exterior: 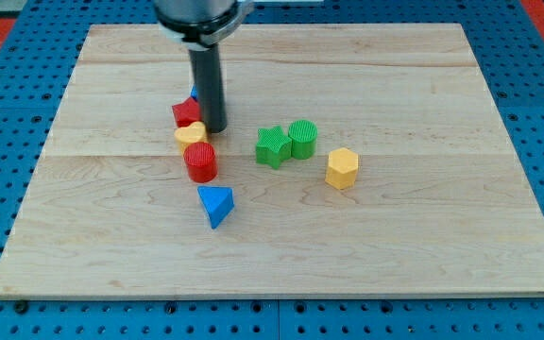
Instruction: Push the yellow heart to the bottom left corner of the board
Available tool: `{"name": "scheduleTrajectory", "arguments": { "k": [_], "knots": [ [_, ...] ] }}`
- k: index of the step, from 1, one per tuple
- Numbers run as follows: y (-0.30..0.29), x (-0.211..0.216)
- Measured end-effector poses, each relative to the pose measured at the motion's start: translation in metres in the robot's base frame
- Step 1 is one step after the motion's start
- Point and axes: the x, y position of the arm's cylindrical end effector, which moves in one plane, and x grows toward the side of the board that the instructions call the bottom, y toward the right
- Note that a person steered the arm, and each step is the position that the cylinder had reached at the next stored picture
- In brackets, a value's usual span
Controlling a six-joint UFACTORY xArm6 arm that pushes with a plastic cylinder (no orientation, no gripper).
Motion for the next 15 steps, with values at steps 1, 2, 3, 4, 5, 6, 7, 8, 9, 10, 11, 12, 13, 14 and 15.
{"name": "scheduleTrajectory", "arguments": {
  "k": [1, 2, 3, 4, 5, 6, 7, 8, 9, 10, 11, 12, 13, 14, 15],
  "knots": [
    [-0.033, 0.011],
    [-0.007, 0.023],
    [-0.017, 0.061],
    [-0.05, 0.075],
    [-0.06, 0.07],
    [-0.024, 0.04],
    [-0.062, 0.035],
    [-0.076, 0.032],
    [-0.115, 0.056],
    [-0.127, 0.082],
    [-0.127, 0.084],
    [-0.136, 0.059],
    [-0.146, 0.074],
    [-0.137, 0.098],
    [-0.127, 0.091]
  ]
}}
